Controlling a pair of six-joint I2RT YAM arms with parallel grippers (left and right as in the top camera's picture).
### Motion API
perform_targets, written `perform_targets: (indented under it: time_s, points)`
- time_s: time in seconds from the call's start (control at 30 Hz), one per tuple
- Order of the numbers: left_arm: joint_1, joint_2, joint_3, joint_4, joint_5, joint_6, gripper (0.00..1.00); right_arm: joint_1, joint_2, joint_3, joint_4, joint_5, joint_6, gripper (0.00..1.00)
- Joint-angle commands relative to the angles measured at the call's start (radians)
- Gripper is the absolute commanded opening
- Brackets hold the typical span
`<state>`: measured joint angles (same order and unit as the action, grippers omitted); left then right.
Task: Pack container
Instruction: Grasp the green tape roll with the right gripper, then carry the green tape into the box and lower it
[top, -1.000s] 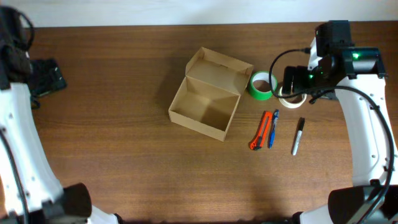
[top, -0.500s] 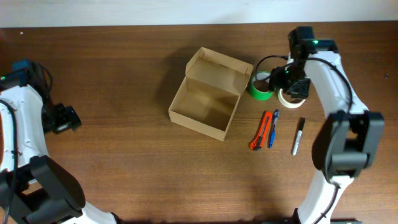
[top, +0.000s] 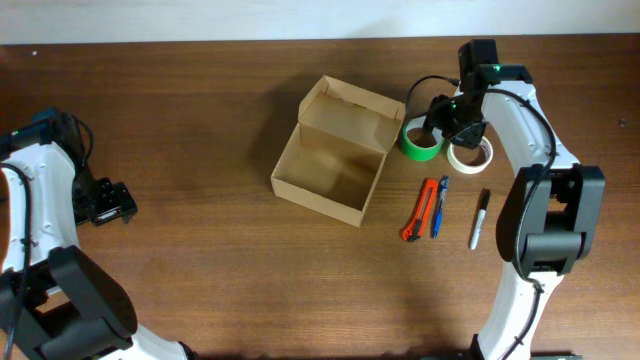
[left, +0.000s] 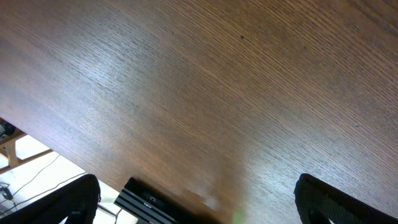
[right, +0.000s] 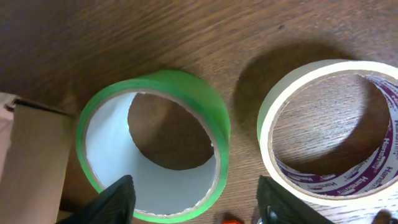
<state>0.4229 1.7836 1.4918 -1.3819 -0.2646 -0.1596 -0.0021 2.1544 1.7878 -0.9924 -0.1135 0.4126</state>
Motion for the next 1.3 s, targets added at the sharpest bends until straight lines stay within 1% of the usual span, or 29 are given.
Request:
perform_targets:
  time_s: [0.0, 0.07, 0.13, 0.2, 0.23, 0.27, 0.33, 0.37, 0.4, 0.5, 0.7, 0.83, 0.97, 1.03, 1.13, 1.27]
  points:
    - [0.003, -0.009, -0.008, 0.003, 0.008, 0.012, 1.00, 0.002, 0.034, 0.017, 0.005, 0.028, 0.050, 0.63]
    - [0.003, -0.009, -0.008, 0.003, 0.008, 0.012, 1.00, 0.002, 0.053, 0.017, 0.004, 0.027, 0.052, 0.62]
    - [0.003, -0.009, -0.008, 0.003, 0.008, 0.012, 1.00, 0.003, 0.076, 0.017, 0.001, 0.027, 0.061, 0.59]
    - [0.003, -0.009, -0.008, 0.003, 0.008, 0.012, 1.00, 0.003, 0.090, 0.017, 0.000, 0.024, 0.061, 0.54]
    - [0.003, -0.009, -0.008, 0.003, 0.008, 0.012, 1.00, 0.003, 0.091, 0.017, -0.001, 0.024, 0.061, 0.50]
    - [0.003, -0.009, -0.008, 0.003, 0.008, 0.012, 1.00, 0.003, 0.095, 0.017, -0.002, 0.024, 0.061, 0.42]
    - [0.003, -0.009, -0.008, 0.003, 0.008, 0.012, 1.00, 0.003, 0.100, 0.017, -0.002, 0.024, 0.061, 0.24]
    - [0.003, -0.009, -0.008, 0.003, 0.008, 0.012, 1.00, 0.003, 0.102, 0.017, -0.001, 0.024, 0.061, 0.08]
    - [0.003, -0.009, -0.008, 0.003, 0.008, 0.012, 1.00, 0.003, 0.102, 0.017, -0.002, 0.024, 0.063, 0.04]
    - [0.003, -0.009, -0.008, 0.003, 0.008, 0.012, 1.00, 0.002, 0.101, 0.021, -0.005, 0.040, 0.064, 0.04]
    - [0.003, -0.009, -0.008, 0.003, 0.008, 0.012, 1.00, -0.020, 0.051, 0.093, -0.087, 0.100, 0.028, 0.04]
    - [0.003, -0.009, -0.008, 0.003, 0.008, 0.012, 1.00, -0.047, -0.015, 0.237, -0.192, 0.170, -0.015, 0.04]
    - [0.003, -0.009, -0.008, 0.003, 0.008, 0.012, 1.00, -0.056, -0.095, 0.456, -0.330, 0.170, -0.061, 0.04]
    - [0.003, -0.009, -0.008, 0.003, 0.008, 0.012, 1.00, -0.038, -0.129, 0.546, -0.388, 0.167, -0.098, 0.04]
    - [0.003, -0.009, -0.008, 0.003, 0.008, 0.012, 1.00, 0.028, -0.186, 0.663, -0.482, 0.172, -0.158, 0.04]
    - [0.003, -0.009, -0.008, 0.003, 0.008, 0.012, 1.00, 0.174, -0.249, 0.705, -0.583, 0.222, -0.178, 0.04]
